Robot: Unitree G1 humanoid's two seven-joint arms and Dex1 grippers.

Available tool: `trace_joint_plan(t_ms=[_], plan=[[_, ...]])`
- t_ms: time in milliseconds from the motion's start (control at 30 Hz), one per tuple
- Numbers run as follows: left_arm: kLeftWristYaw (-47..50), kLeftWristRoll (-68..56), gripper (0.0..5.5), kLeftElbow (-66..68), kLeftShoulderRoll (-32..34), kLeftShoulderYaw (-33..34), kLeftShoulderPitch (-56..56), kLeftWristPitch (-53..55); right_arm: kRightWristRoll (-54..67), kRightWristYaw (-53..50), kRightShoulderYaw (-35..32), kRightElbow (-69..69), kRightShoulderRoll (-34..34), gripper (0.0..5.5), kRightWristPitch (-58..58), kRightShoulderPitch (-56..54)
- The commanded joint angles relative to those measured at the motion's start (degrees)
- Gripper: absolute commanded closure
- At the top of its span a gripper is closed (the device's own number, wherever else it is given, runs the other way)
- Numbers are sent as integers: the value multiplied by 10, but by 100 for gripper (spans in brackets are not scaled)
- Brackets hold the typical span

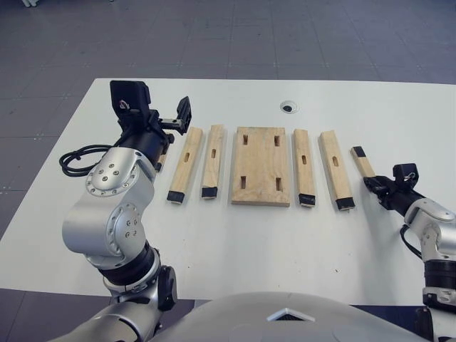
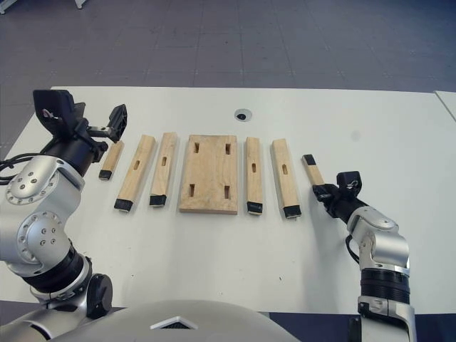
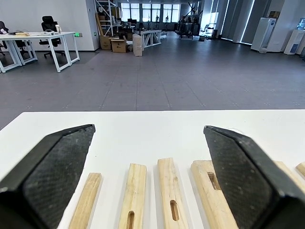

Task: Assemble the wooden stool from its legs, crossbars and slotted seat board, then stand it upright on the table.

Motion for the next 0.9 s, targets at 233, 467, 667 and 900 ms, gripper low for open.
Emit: trace_joint_plan(t_ms=[233,467,667,900], plan=[[-53,-70,129,104,-8,74,-101,2,40,-75,15,-185,41,424,75,-180],[-108,-333,129,281,-111,310,-272,151,74,-73,110,-277,117,424,110,-266],[-63,-361,129,306,-134,324,-280,173,89,-77,140,-308,145,424,124,-300],[-29,-409,129,342,-157,354,-329,194,89,-90,179,-334,183,424,132,-293]])
